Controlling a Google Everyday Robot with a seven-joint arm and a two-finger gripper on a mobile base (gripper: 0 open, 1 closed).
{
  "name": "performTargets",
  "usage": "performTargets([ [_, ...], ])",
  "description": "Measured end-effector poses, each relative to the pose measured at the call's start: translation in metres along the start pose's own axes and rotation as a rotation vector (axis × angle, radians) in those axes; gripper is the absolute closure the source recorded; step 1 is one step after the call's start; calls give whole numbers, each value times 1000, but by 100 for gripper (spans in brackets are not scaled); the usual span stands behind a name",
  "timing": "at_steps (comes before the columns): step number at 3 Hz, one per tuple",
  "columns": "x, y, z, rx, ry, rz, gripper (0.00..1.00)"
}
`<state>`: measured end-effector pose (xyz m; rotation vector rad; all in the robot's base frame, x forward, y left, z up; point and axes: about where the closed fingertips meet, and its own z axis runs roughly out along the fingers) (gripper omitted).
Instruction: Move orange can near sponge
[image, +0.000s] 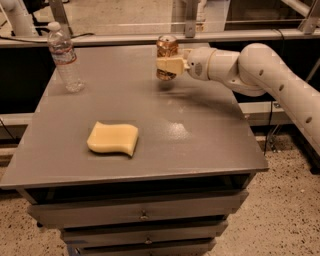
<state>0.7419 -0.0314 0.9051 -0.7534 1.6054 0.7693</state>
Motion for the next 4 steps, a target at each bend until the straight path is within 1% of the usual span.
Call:
performTargets([
  [1, 0, 40, -32, -18, 7, 10, 100],
  [2, 6, 77, -60, -34, 26, 14, 100],
  [3, 18, 108, -82, -39, 45, 17, 100],
  [4, 27, 127, -94, -45, 46, 17, 100],
])
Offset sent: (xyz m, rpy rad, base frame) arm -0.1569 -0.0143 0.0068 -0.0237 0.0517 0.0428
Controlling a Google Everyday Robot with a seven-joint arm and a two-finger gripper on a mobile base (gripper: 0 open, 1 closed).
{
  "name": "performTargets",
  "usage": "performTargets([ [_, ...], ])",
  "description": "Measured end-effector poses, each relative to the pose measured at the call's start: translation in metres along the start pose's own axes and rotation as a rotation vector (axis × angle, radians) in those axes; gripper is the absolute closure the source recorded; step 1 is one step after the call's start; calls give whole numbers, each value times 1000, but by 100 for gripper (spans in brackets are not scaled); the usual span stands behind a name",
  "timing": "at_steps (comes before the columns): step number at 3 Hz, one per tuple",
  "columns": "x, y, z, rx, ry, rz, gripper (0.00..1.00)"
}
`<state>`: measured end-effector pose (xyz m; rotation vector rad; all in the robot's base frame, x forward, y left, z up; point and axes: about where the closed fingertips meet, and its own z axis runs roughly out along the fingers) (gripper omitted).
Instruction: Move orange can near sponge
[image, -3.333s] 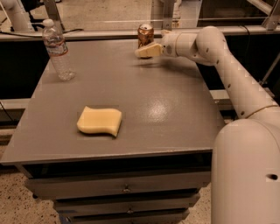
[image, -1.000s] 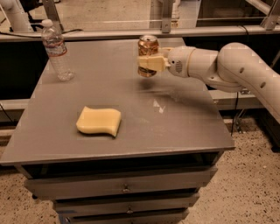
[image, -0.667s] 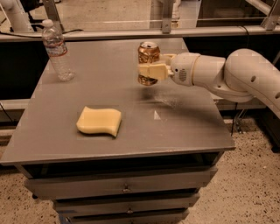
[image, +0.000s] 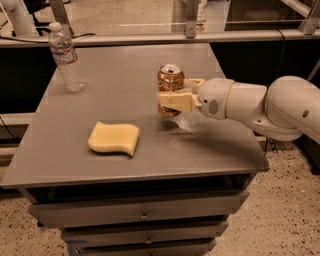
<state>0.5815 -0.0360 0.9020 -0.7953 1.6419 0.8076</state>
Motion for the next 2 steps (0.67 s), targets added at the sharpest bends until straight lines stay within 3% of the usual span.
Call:
performTargets([
  [2, 14, 31, 11, -43, -46, 2, 100],
])
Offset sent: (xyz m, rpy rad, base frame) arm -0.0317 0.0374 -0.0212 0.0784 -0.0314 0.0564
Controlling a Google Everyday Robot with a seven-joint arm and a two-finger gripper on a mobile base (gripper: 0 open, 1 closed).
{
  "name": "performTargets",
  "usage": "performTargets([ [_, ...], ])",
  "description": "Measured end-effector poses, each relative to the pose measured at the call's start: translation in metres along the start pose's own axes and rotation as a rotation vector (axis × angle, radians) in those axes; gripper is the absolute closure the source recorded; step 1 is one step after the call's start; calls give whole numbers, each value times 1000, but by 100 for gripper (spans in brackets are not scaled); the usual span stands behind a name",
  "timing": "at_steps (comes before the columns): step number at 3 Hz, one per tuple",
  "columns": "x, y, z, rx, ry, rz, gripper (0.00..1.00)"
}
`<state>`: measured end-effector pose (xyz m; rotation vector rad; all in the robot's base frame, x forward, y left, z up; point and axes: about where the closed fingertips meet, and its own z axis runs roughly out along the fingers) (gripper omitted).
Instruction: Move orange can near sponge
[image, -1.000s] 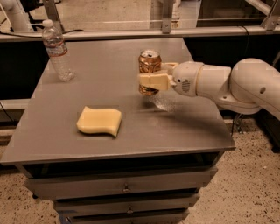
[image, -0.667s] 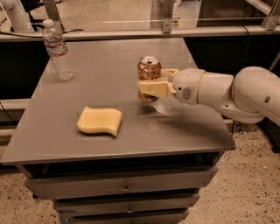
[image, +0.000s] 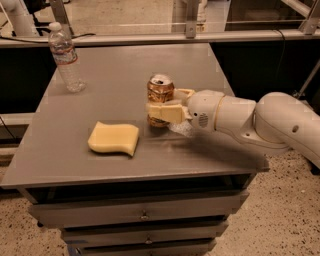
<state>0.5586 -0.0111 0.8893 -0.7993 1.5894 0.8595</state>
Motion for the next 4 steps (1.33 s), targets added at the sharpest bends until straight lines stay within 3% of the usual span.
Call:
performTargets([
  [1, 5, 9, 8, -24, -5, 1, 83],
  [4, 9, 23, 14, -63, -19, -9, 13],
])
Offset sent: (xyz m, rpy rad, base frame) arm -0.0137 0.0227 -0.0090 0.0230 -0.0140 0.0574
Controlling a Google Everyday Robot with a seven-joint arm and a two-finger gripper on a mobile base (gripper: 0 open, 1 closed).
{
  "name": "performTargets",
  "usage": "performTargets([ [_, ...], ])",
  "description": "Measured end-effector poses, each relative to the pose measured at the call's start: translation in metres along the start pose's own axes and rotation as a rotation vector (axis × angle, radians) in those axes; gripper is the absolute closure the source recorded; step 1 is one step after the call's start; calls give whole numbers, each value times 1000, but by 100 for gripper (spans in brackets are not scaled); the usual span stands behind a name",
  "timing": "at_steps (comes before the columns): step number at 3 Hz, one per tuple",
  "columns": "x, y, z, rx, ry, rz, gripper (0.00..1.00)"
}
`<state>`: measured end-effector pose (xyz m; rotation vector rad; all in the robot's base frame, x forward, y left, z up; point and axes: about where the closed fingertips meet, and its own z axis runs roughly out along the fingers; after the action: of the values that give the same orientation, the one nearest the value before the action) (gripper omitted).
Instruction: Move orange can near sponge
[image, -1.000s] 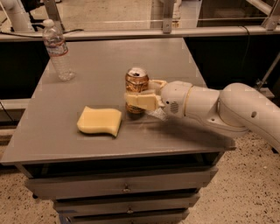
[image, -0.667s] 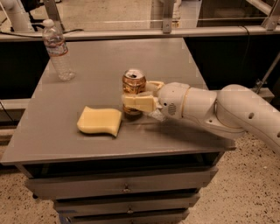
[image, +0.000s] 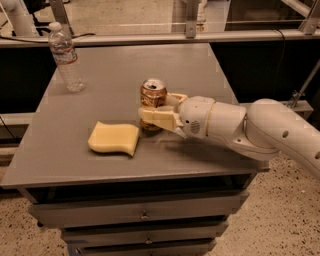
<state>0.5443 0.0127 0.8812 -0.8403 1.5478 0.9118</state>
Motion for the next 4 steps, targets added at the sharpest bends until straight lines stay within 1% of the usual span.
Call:
performTargets([
  [1, -1, 1, -2, 1, -1, -5, 0],
  [2, -1, 1, -4, 3, 1, -8, 0],
  [3, -6, -12, -33, 40, 18, -32, 0],
  [4, -16, -36, -87, 111, 63, -82, 0],
])
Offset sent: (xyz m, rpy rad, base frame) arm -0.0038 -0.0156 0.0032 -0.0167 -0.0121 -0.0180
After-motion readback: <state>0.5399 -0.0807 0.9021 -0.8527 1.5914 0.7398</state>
